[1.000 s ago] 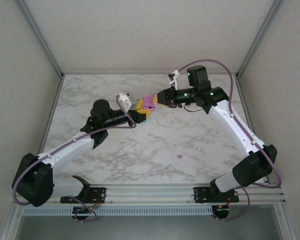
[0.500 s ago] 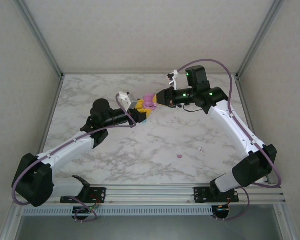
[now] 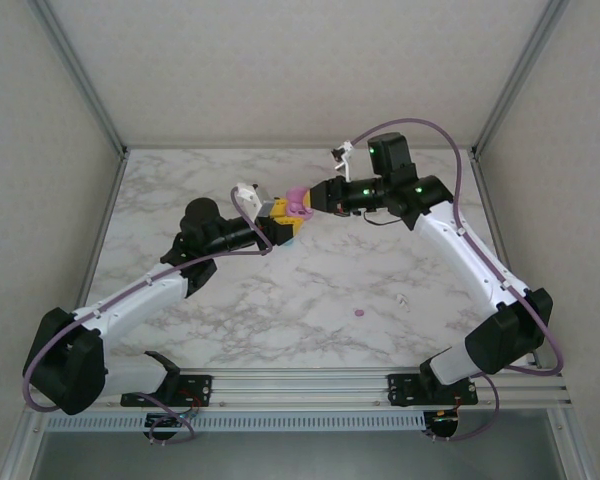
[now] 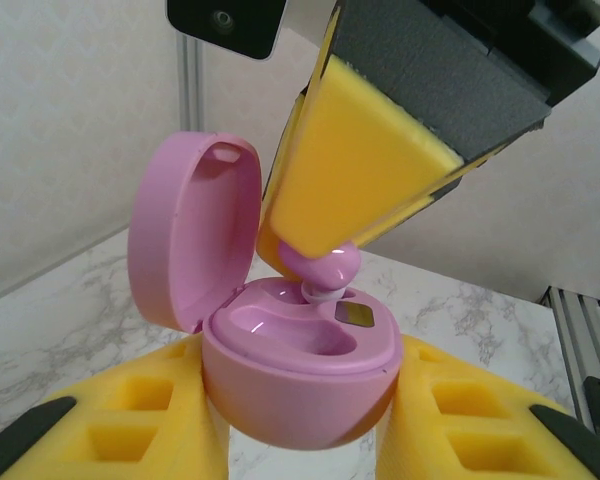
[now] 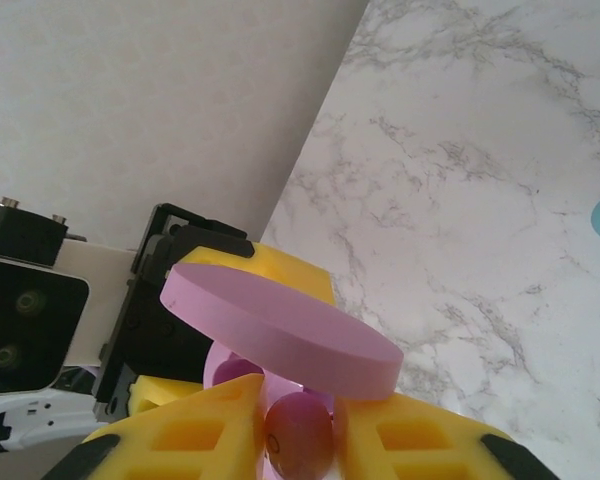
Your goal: Insert wireless bluetooth earbuds into charging case
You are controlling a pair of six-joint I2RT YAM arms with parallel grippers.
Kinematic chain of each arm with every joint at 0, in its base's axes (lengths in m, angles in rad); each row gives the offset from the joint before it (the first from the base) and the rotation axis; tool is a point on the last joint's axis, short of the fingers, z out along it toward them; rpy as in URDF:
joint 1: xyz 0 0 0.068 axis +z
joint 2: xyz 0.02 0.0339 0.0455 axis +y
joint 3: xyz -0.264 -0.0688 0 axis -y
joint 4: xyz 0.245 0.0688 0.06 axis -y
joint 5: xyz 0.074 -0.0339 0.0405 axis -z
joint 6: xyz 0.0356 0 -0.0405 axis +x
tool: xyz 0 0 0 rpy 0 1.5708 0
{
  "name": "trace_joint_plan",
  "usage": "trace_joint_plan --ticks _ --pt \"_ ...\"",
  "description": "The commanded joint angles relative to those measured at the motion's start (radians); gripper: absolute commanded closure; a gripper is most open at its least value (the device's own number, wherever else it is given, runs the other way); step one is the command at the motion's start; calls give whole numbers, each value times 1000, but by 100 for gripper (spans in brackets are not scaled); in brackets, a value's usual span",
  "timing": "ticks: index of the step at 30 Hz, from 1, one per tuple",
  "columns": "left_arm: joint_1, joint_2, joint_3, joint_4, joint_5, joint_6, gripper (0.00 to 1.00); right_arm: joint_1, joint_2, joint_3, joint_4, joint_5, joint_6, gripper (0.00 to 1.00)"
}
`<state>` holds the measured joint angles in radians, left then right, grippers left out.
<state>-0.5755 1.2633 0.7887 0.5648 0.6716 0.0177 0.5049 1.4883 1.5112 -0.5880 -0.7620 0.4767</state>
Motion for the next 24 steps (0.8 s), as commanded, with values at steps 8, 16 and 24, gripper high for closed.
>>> trace_joint_plan --ticks 8,16,24 --pt "-12 -53 6 108 -12 -32 75 10 10 26 -84 61 -53 67" --pt "-13 -67 -1 72 -38 -7 75 9 -20 38 -97 69 -57 57" --pt "-12 -108 -23 -1 -119 36 75 3 -214 -31 -77 190 -72 44"
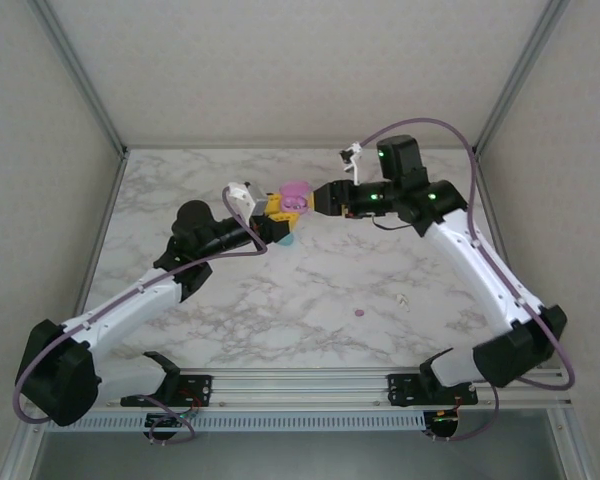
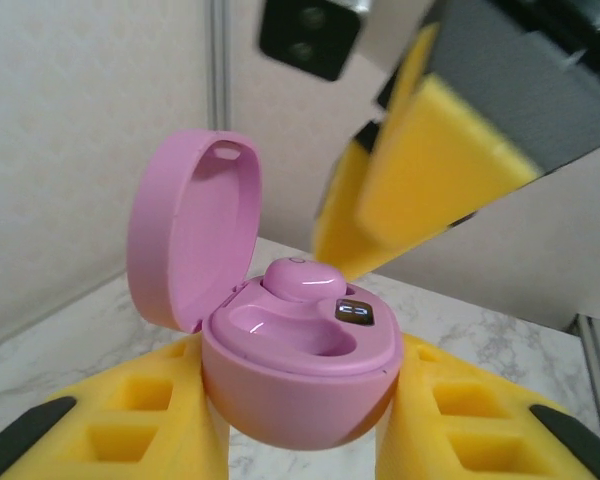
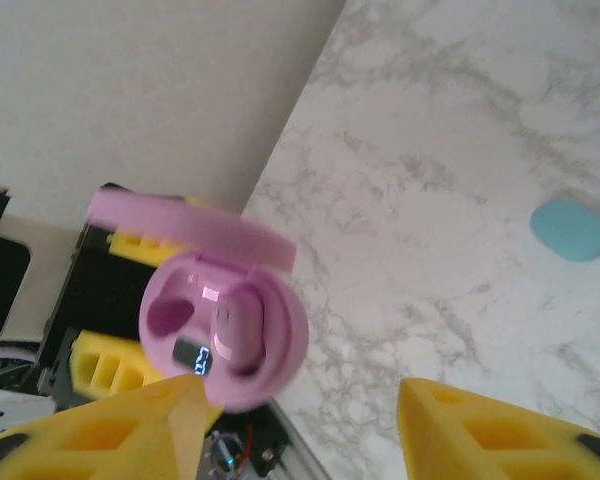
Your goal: Insert wireless bluetooth earbuds into charging case
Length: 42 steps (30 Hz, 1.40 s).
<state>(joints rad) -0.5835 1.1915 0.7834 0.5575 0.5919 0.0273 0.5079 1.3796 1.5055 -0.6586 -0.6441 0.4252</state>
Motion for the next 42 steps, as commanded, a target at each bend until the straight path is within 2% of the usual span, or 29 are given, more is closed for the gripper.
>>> trace_joint_plan --ticks 1,7,10,12,15,18,22,30,42 --pt "-5 -39 -20 6 -41 27 75 -1 -135 -45 1 96 -21 43" --pt "-4 -54 -25 6 -64 19 75 -17 -267 -152 -79 325 -8 40" --pt "-4 -75 -30 -2 -82 14 75 -26 -291 -231 -199 485 42 42" --pt "-6 -92 -33 -13 -91 8 75 -29 -280 -307 -261 527 90 44" --pt "-8 -108 -30 -46 -86 5 75 -29 -239 -431 -269 467 178 46" --pt "-19 -118 -42 -47 -91 -2 75 -20 -195 -573 -175 350 239 49" --pt "-24 -112 -46 -47 -92 -3 75 -9 -133 -662 -151 366 305 48" --pt "-25 -79 -30 -36 -90 2 75 11 -23 -757 -34 334 399 48" --pt "-25 -66 -21 -41 -91 10 75 17 70 -801 72 322 420 51"
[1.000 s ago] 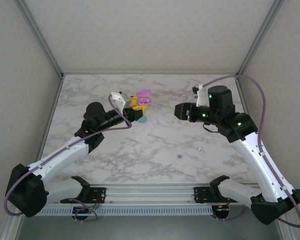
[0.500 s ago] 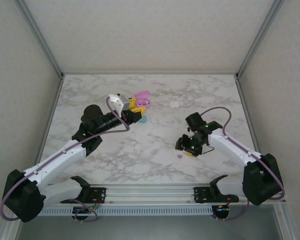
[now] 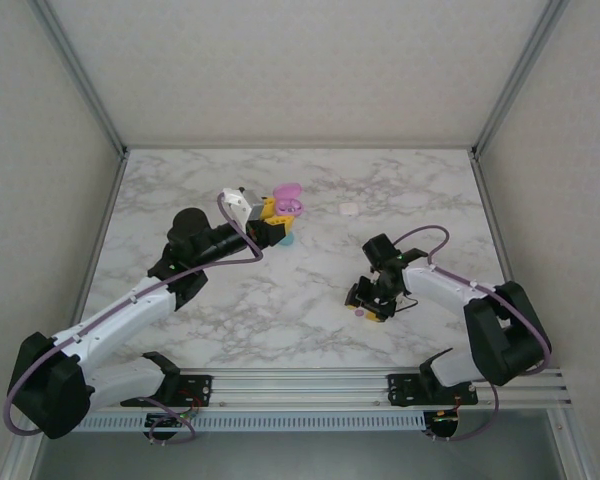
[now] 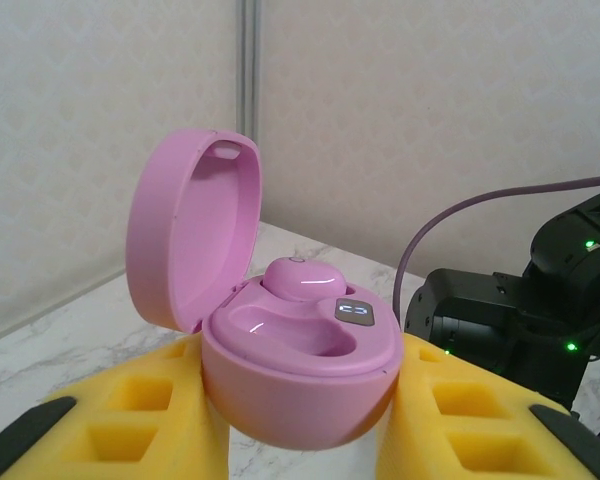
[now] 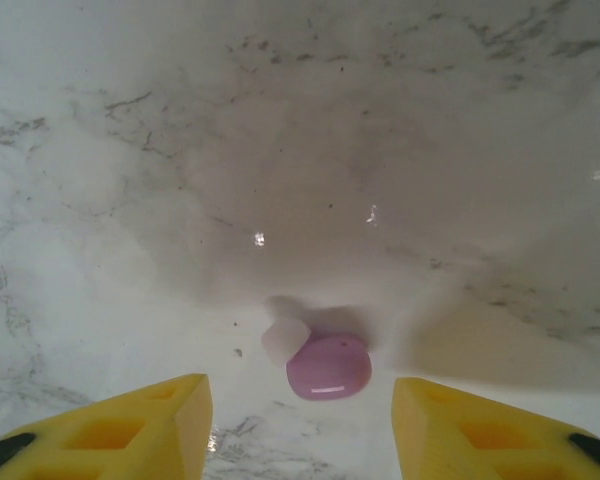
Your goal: Insert wireless bluetooth earbuds into charging case
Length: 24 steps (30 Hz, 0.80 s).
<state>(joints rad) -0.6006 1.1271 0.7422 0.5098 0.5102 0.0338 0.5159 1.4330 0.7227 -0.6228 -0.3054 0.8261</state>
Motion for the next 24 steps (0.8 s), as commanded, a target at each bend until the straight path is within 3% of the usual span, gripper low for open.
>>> trace_joint_plan --ticks 1,12,24 --pt "-8 -1 20 7 -9 3 75 10 22 -18 41 -19 19 52" --pt "-8 -13 19 -11 -15 9 75 18 28 -1 66 -11 10 62" --pt "-8 -24 13 -14 -22 8 75 32 57 48 80 -18 -14 62"
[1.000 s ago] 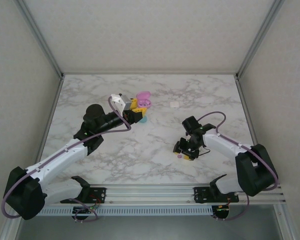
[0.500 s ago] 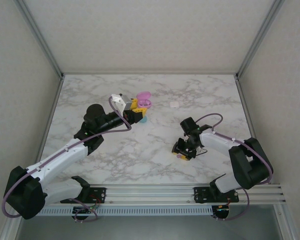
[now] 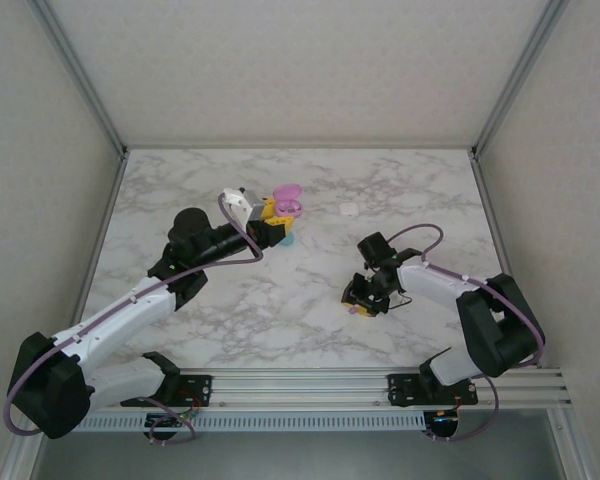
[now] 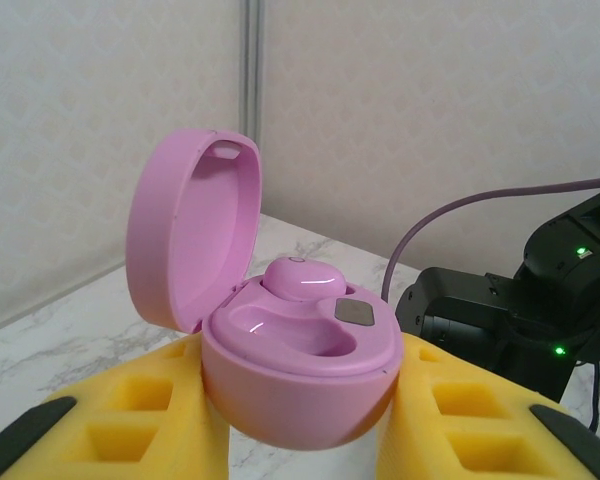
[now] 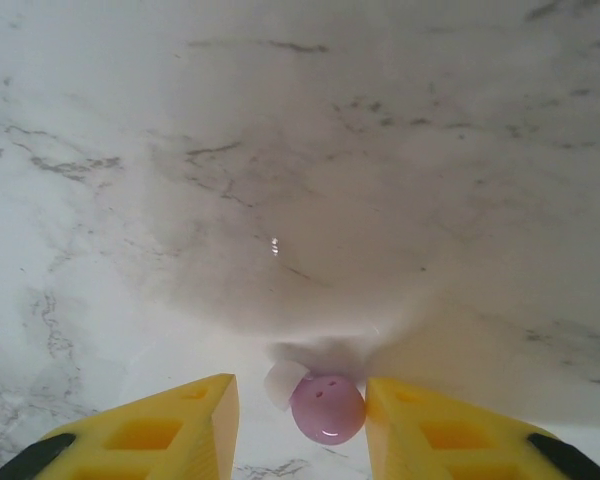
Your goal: Insert wireless bluetooth earbuds into charging case
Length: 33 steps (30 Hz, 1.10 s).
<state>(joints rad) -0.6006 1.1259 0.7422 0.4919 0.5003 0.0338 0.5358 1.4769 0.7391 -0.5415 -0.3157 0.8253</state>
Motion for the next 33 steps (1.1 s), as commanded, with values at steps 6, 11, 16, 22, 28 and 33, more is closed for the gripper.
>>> trace_joint_plan --ticks 6,11,16,22,28,33 --pt "-8 -28 9 1 -16 8 75 22 37 58 0 -20 -26 62" --pt "-8 -34 7 -3 -22 10 75 40 64 86 -12 -26 -43 62" --pt "-8 -34 7 -4 -23 9 75 56 93 112 -25 -32 -58 62" --pt "-8 -36 6 -6 -26 9 75 68 115 125 -42 -5 -71 60" --pt "-8 -41 8 -13 -28 12 75 72 123 131 -43 0 -55 59" --pt "-8 -41 8 -13 -28 11 75 79 131 131 -38 -13 -52 59"
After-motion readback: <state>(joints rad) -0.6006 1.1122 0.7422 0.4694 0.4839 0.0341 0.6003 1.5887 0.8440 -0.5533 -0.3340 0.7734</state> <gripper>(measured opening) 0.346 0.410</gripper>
